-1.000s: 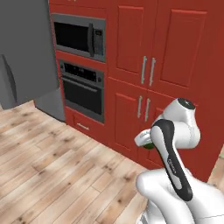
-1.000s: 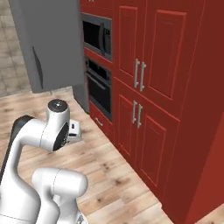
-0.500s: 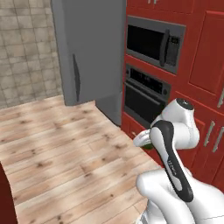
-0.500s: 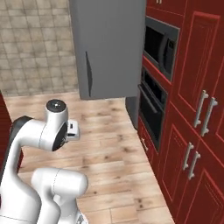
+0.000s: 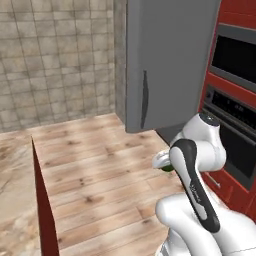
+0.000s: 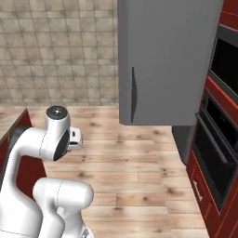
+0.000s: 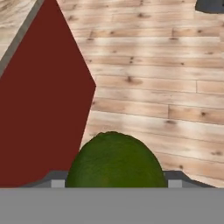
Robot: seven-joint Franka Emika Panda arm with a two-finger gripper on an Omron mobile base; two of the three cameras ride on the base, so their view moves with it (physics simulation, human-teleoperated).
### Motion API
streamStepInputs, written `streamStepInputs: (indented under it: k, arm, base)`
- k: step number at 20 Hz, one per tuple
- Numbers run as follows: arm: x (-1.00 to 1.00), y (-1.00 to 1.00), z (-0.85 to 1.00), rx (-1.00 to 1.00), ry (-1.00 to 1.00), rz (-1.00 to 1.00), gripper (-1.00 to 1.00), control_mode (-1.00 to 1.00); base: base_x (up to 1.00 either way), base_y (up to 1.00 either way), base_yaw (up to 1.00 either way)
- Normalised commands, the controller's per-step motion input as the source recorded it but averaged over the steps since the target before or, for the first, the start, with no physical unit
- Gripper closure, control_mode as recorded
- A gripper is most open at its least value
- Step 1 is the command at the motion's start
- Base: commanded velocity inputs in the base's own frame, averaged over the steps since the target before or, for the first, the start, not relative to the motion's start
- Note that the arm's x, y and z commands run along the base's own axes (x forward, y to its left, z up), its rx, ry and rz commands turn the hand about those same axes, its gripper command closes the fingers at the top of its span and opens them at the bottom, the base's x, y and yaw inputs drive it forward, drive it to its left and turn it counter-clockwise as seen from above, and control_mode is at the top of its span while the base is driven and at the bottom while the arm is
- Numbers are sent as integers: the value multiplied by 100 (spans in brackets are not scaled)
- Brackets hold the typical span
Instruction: Place the lime in the correct fridge rack based on whether it is a fruit or vegetable. Finally, close the fridge door.
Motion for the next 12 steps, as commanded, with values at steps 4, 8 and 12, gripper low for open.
streamStepInputs:
  k: [4,8,12]
  arm:
    - [0,0,0,0,0,0,100,100]
    - [0,0,0,0,0,0,100,100]
    - [0,0,0,0,0,0,100,100]
  base:
    - [100,74,17]
    - [100,51,7]
    - [100,7,0]
